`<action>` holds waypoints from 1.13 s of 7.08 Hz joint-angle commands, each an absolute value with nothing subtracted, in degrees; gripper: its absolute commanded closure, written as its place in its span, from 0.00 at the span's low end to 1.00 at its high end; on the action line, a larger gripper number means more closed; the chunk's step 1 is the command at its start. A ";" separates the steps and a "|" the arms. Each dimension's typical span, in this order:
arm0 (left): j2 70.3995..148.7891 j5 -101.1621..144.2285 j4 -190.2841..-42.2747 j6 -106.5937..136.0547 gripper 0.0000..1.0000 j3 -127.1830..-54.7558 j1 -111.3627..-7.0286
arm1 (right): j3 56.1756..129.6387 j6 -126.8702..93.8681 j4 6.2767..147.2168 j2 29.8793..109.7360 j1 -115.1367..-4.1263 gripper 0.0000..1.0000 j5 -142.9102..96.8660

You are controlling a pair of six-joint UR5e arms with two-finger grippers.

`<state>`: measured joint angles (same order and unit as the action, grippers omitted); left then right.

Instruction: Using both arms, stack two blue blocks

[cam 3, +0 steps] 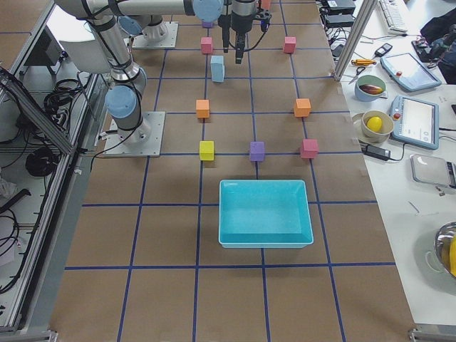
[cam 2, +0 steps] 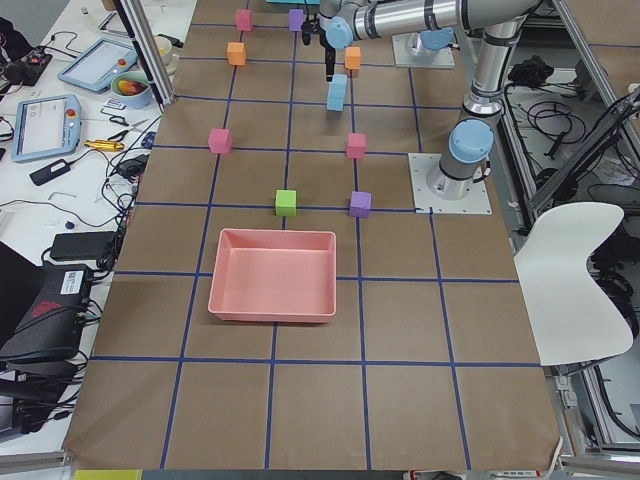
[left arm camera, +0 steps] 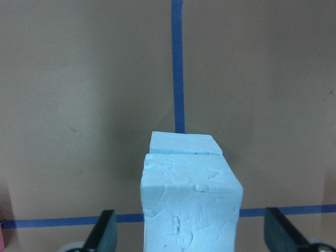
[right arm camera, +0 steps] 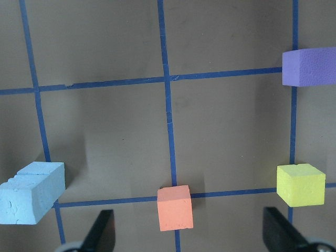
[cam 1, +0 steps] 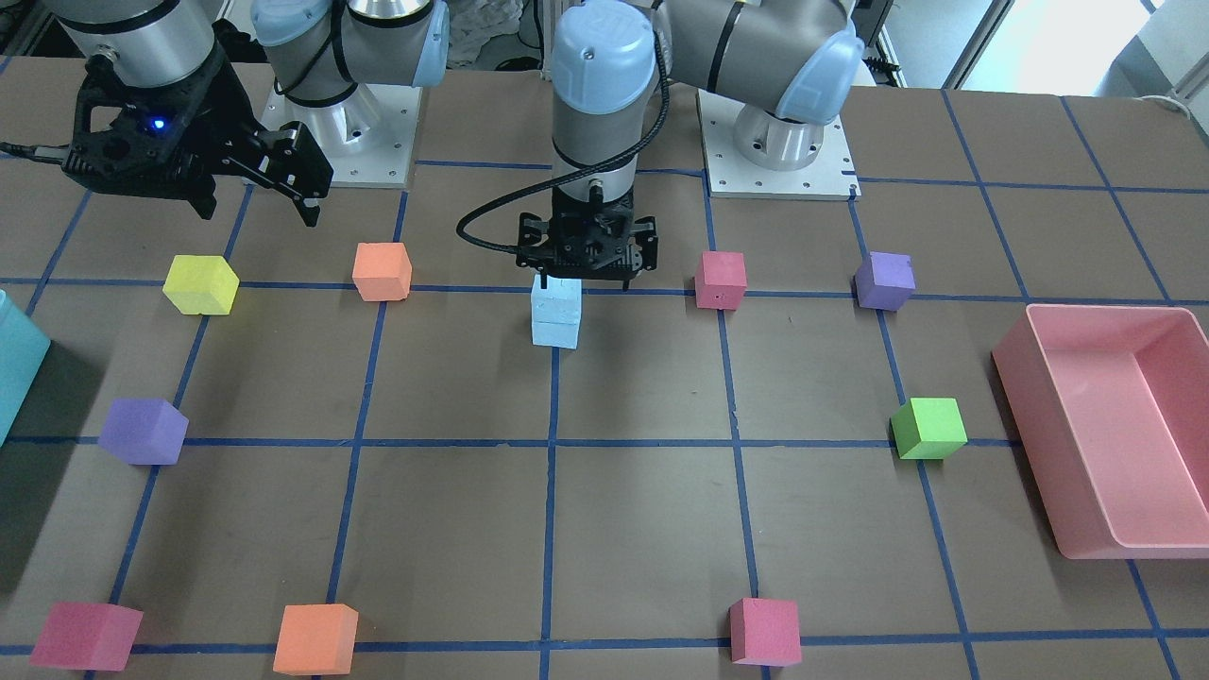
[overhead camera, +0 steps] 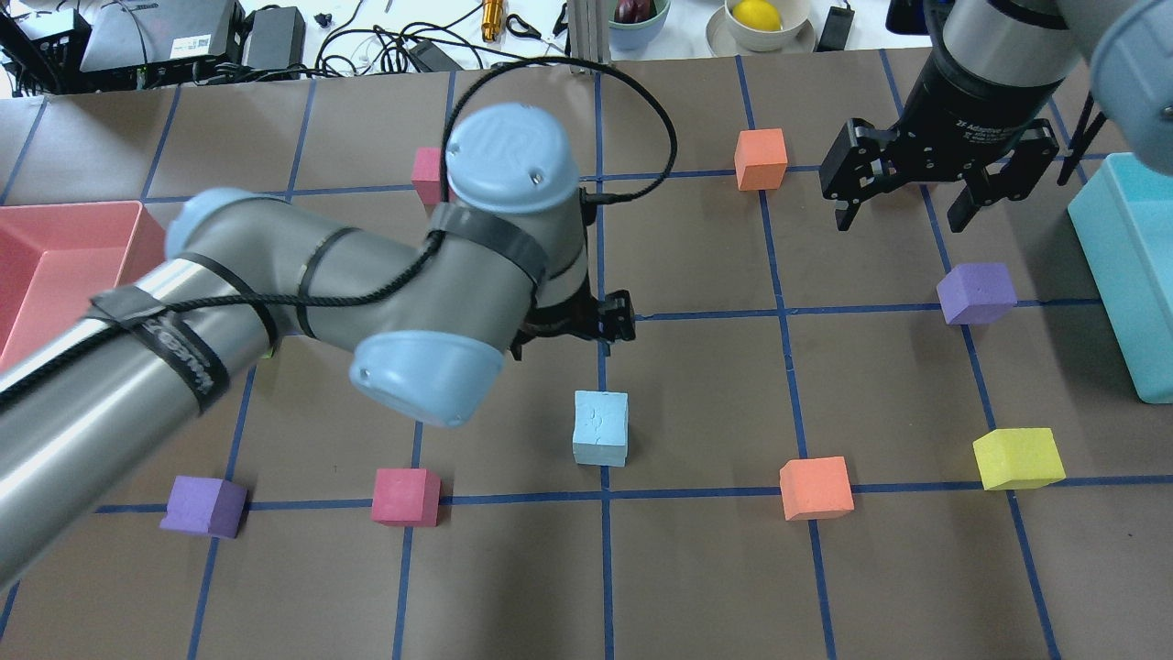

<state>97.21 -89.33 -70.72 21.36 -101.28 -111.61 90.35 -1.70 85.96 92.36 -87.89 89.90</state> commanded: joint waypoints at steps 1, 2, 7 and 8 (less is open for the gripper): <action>92.65 -90.17 -87.20 5.71 0.00 -91.54 -102.09 | 90.35 -1.49 85.96 92.29 -87.89 0.00 89.91; 91.07 -90.26 -90.84 0.14 0.00 -88.62 -96.47 | 90.35 -1.49 85.96 92.29 -87.89 0.00 90.00; 87.80 -90.26 -91.66 -3.49 0.00 -88.94 -92.03 | 90.35 -1.49 85.96 92.28 -87.89 0.00 90.09; 87.72 -90.70 -91.15 -4.73 0.00 -88.68 -90.54 | 90.35 -1.49 85.96 92.20 -87.89 0.00 90.00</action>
<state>87.90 -90.32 -91.33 -2.95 -88.72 -91.98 90.35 -1.49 85.96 92.25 -87.89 90.04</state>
